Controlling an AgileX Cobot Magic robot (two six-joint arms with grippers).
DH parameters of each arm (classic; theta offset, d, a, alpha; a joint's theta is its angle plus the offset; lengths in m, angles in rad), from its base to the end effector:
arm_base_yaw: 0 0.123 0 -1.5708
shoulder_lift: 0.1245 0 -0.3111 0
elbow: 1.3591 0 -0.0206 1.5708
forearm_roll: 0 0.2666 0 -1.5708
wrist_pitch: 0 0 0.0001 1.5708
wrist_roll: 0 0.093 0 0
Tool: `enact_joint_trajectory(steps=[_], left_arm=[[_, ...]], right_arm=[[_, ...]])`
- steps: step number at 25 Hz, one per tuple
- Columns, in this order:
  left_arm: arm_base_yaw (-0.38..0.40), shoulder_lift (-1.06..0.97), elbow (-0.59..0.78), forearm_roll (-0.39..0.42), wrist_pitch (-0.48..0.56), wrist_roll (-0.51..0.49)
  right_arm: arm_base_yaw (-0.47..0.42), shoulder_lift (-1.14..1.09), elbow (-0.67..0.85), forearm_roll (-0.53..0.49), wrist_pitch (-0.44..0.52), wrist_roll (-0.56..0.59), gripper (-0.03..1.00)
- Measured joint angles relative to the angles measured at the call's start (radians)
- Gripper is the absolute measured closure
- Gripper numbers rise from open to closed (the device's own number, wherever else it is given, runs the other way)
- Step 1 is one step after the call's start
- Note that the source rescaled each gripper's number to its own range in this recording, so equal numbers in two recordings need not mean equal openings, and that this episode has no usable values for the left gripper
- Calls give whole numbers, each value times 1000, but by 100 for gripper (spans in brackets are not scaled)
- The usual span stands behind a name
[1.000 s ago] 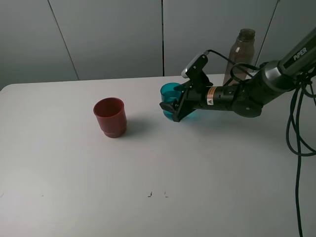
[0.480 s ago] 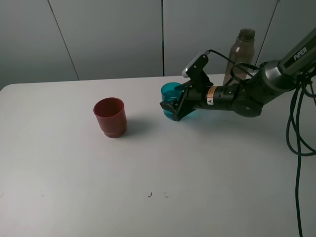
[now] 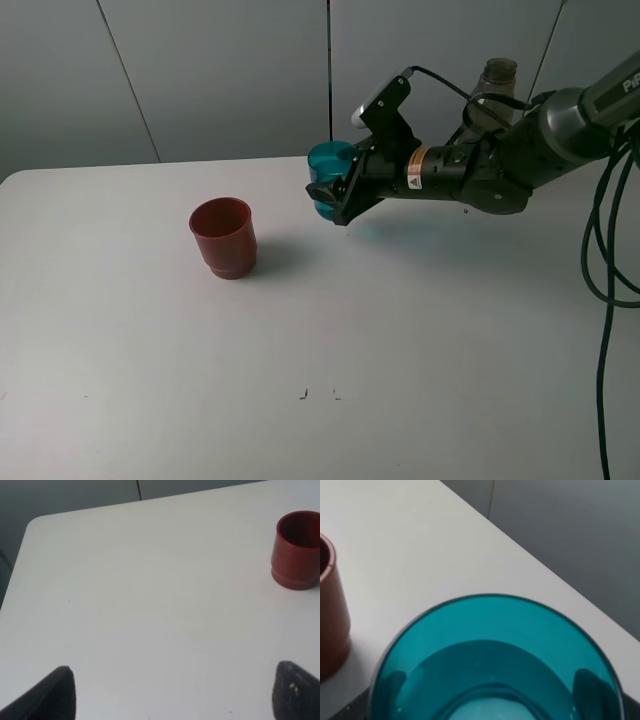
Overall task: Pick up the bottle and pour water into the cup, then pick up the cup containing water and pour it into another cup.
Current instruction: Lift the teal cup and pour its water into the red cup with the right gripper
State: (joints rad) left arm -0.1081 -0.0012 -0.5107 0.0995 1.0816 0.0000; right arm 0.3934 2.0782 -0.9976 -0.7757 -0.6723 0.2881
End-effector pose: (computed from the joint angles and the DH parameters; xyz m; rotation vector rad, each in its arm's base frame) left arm -0.0171 0.0101 0.2857 0.1042 2.0470 0.0519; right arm 0.3732 0.1987 0.1234 -1.0060 1.7618 0.4776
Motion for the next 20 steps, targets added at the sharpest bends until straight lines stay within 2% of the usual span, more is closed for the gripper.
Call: enact_joint_trajectory(steps=[3,12,20], left_arm=[[0,0,0,0,0,0],[0,0,0,0,0,0],[0,0,0,0,0,0]], right_arm=[[33,-16,-20,0,38,44,86],[135,-21,-167,0,250,112,86],[183,-21,-261,-39,351,117,86]])
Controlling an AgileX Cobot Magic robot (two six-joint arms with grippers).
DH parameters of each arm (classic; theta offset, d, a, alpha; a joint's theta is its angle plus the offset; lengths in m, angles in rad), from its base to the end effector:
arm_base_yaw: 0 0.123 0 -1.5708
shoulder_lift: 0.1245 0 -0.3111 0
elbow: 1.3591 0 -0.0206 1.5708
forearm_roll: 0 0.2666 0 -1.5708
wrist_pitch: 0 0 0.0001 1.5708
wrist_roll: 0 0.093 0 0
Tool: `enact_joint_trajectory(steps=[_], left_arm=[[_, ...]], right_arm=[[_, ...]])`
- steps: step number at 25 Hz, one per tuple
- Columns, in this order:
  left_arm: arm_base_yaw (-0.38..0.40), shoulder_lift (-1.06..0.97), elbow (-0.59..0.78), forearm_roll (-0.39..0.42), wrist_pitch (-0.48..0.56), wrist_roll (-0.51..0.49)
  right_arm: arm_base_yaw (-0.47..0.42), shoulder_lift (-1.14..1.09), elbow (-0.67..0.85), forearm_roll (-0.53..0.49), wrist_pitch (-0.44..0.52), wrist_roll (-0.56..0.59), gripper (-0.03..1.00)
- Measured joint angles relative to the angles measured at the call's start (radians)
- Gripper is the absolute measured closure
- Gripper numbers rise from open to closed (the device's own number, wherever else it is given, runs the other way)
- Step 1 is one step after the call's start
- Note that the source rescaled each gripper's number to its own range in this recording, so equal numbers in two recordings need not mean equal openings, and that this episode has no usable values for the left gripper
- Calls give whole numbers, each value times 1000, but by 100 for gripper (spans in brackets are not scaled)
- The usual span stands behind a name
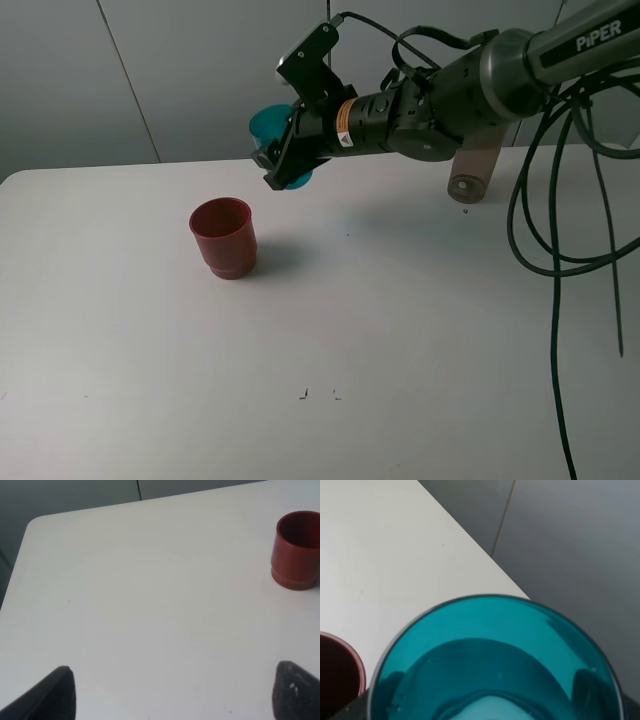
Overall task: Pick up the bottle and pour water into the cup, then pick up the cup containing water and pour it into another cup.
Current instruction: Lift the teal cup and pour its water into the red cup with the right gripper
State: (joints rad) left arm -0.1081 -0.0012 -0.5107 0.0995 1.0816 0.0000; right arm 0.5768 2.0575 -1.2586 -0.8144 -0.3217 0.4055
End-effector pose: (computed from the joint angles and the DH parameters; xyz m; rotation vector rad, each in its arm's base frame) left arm -0.0171 0.0101 0.2857 0.1042 2.0470 0.0519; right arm 0.3856 0.2763 0.1768 -1.0777 1.7587 0.3588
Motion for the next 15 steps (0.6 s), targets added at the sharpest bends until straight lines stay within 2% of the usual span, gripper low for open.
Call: enact_joint_trajectory(steps=[6,15], left_arm=[[0,0,0,0,0,0],[0,0,0,0,0,0]], right_arm=[[36,0,-43,-12,73,-10,86],[83,0,-67,-31,133,-94,86]])
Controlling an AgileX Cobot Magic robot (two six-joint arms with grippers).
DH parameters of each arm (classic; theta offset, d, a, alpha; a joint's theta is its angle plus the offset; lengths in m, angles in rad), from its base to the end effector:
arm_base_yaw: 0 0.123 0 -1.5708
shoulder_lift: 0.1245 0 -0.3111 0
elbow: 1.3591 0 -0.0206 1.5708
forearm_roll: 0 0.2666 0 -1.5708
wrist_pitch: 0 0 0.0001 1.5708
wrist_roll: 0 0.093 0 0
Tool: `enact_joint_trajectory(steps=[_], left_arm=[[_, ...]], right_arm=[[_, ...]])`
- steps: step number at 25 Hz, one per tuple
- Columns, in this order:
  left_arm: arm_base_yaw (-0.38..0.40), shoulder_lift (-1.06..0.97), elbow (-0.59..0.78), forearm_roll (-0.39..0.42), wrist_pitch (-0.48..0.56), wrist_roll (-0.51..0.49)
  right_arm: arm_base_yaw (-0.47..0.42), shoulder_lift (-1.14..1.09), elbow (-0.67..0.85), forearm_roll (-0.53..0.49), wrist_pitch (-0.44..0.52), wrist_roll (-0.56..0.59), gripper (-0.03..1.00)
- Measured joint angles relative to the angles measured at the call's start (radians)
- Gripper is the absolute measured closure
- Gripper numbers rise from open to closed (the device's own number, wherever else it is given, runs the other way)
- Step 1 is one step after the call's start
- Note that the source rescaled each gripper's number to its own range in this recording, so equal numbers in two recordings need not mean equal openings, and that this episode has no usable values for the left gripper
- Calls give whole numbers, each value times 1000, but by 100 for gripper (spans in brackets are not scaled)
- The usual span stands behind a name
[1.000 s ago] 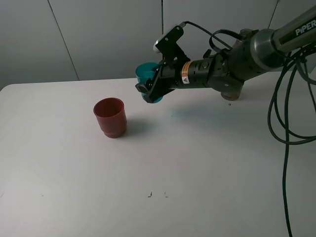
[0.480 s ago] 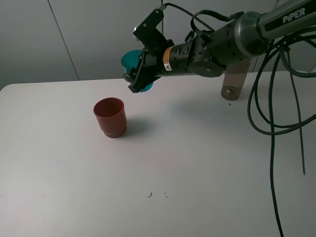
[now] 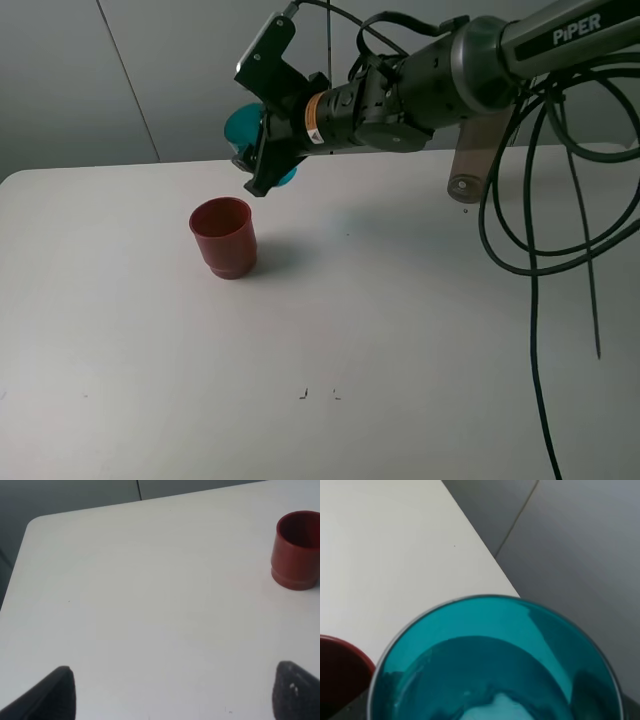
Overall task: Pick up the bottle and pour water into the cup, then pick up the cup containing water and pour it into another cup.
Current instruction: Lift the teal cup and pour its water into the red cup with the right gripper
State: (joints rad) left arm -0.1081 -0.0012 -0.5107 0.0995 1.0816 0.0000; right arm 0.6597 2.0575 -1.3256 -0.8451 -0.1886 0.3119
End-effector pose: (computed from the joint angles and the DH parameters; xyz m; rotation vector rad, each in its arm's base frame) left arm -0.0171 0.0101 0.2857 0.1042 2.0470 0.0519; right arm 0.3744 0.3068 0.1883 -1.2374 1.6868 0.2291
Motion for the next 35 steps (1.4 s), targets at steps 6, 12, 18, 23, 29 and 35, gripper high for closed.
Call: enact_joint_trajectory(steps=[6,12,18,23,29,35], left_arm=[[0,0,0,0,0,0],[0,0,0,0,0,0],[0,0,0,0,0,0],[0,0,0,0,0,0],[0,0,0,0,0,0],[0,0,0,0,0,0]], right_arm=[[14,0,-3,0,27,-69,86],[14,0,-3,0,31,-137,86],[19,2,-18,0,65,-167,86],[25,41,-66,0,79,-167,86],[27,70,-86,-2,82,-189,86],[27,70,-90,-2,82,-228,86]])
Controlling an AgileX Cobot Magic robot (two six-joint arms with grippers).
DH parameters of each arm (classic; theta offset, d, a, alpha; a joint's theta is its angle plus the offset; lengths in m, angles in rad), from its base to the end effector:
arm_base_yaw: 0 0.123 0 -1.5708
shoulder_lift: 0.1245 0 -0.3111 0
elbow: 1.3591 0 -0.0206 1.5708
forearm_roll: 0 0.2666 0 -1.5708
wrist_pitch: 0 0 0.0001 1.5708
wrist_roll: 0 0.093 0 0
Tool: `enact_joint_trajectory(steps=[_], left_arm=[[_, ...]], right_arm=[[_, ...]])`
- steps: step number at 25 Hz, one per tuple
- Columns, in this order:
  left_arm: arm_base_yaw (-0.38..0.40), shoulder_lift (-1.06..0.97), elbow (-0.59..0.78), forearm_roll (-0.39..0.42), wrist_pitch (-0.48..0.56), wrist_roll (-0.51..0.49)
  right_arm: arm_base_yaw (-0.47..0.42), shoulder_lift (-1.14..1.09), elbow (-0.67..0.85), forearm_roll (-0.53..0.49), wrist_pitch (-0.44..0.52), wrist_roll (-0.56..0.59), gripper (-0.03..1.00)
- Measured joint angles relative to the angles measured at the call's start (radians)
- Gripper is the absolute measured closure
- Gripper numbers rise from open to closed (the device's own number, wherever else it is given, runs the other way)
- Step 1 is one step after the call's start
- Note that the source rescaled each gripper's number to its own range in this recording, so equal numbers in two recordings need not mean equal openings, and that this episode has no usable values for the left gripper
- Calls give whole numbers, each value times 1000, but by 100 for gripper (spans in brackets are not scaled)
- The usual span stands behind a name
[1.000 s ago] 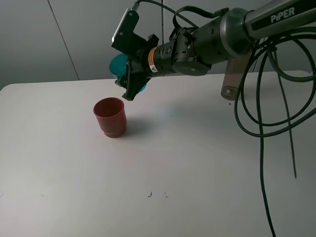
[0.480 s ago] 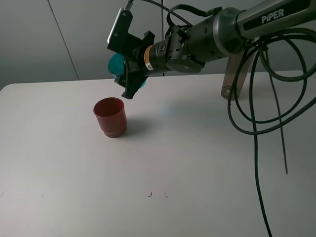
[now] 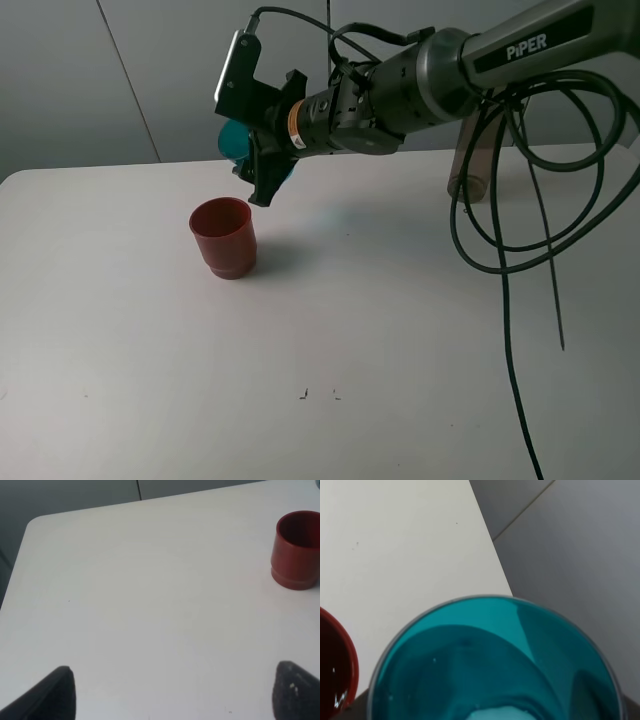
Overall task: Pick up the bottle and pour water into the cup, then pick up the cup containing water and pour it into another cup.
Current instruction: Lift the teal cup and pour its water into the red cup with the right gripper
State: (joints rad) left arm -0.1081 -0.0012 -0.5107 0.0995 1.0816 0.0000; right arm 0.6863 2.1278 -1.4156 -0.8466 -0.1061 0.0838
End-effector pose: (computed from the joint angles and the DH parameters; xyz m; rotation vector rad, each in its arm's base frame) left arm -0.0171 0.0101 0.2857 0.1042 2.0470 0.0519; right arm 0.3845 0.3244 0.1765 -1.4402 1.5607 0.0407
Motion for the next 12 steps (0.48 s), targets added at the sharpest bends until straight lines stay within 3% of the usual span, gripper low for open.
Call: enact_joint_trajectory(steps=[12], left_arm=[[0,0,0,0,0,0]], right_arm=[[27,0,0,0,0,-115,86]])
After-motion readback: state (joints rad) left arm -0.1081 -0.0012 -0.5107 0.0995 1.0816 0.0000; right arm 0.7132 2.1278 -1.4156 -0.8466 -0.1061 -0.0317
